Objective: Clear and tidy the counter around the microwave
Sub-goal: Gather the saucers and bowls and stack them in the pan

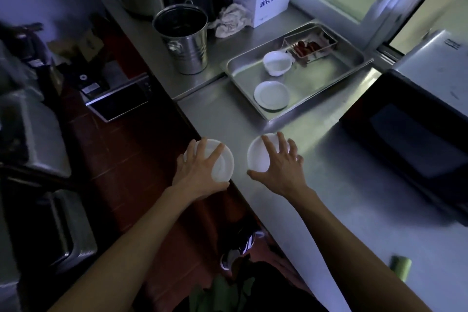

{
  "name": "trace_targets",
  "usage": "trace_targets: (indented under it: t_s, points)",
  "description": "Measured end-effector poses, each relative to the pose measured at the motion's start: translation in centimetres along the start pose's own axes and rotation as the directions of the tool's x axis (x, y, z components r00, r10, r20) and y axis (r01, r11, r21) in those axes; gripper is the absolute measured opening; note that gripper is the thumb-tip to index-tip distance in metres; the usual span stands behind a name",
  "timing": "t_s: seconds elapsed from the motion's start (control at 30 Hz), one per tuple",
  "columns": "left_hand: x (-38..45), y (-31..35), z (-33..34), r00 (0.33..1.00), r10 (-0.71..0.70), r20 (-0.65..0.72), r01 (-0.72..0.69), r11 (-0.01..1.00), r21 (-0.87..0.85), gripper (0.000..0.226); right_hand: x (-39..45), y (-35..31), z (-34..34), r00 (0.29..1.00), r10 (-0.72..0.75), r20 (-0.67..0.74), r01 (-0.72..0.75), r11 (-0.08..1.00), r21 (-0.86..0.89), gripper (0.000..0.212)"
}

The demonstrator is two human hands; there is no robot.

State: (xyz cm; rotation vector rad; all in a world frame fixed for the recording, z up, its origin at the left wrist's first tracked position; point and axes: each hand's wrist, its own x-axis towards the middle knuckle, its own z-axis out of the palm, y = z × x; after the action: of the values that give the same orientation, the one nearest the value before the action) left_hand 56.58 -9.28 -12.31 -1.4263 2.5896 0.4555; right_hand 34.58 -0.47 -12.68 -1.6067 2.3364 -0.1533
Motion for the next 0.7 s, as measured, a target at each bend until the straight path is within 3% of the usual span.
trace_targets:
  t_s: [0.23,0.7]
  points:
    - [7.5,1.0,-3.6,0.998,0.06,0.012,-0.06,0.998,0.036,0.112,5.6,1.7,-3.2,0.996,0.077,-0.037,-0.075,0.996,0.054,0.11]
    - [22.7,6.8,-6.2,0.942,0.331,0.052,-0.334,0.941,0.06,0.11,10.9,7.0,-5.5,0.937,0.338,-0.087,-0.328,0.939,0.106,0.108]
